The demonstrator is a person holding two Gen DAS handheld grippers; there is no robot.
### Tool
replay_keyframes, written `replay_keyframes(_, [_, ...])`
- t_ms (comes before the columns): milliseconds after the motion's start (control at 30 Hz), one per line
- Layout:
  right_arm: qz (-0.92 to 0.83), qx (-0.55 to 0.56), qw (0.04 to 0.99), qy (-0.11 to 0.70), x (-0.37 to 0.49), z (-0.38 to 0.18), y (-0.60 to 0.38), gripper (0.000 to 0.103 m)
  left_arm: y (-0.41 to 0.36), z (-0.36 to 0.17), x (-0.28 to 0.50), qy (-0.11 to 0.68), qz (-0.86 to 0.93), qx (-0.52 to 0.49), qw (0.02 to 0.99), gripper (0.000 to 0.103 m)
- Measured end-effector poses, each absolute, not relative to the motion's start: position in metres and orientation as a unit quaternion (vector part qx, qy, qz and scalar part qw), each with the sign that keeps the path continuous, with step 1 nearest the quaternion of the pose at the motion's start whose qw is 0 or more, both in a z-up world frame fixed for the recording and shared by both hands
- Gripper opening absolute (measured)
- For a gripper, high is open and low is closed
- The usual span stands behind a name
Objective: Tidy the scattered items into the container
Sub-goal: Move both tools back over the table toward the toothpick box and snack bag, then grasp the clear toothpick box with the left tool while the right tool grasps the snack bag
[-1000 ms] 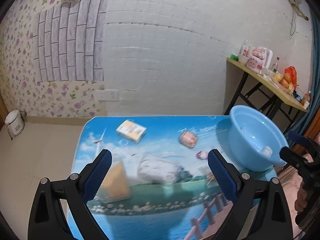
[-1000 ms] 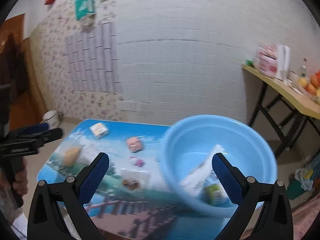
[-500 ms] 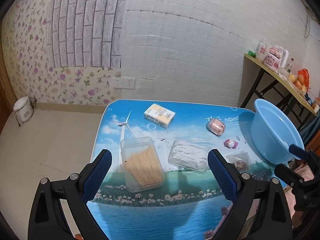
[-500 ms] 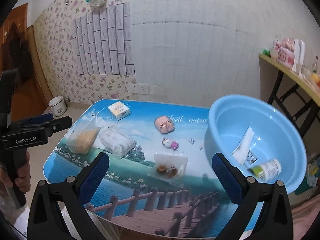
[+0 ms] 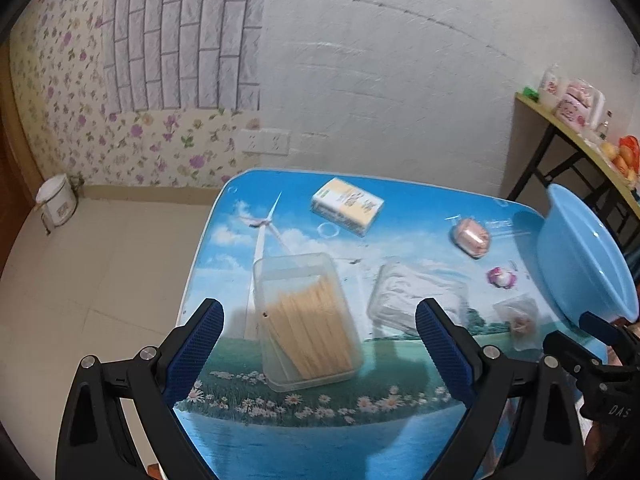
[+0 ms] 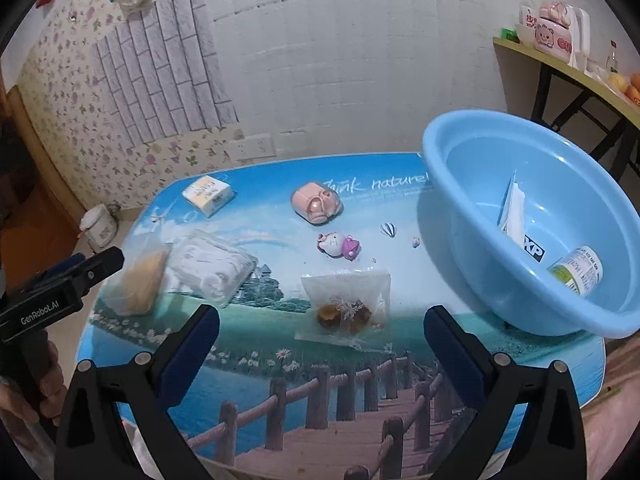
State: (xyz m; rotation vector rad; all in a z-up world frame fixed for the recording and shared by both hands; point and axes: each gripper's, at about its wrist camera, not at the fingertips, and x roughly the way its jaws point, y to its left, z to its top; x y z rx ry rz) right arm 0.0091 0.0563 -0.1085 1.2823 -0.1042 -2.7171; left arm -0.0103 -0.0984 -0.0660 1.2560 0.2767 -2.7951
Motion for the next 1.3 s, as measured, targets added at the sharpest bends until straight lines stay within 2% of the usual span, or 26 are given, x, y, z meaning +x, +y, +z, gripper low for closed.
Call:
replay_keyframes(667, [-0.892,0.451,0.038,0.013,-0.021,-0.136,0.047,0.103,-0.107,-0.1,-0.03,0.124,-0.89,0.431,0.079,0.097])
replay_keyframes(1300, [-0.886,0.464,0.007,0.004,-0.03,-0.151,0.054,0.103,-0.094,-0.119,-0.044,0.074,-0.88,0.458,0.103,0.093])
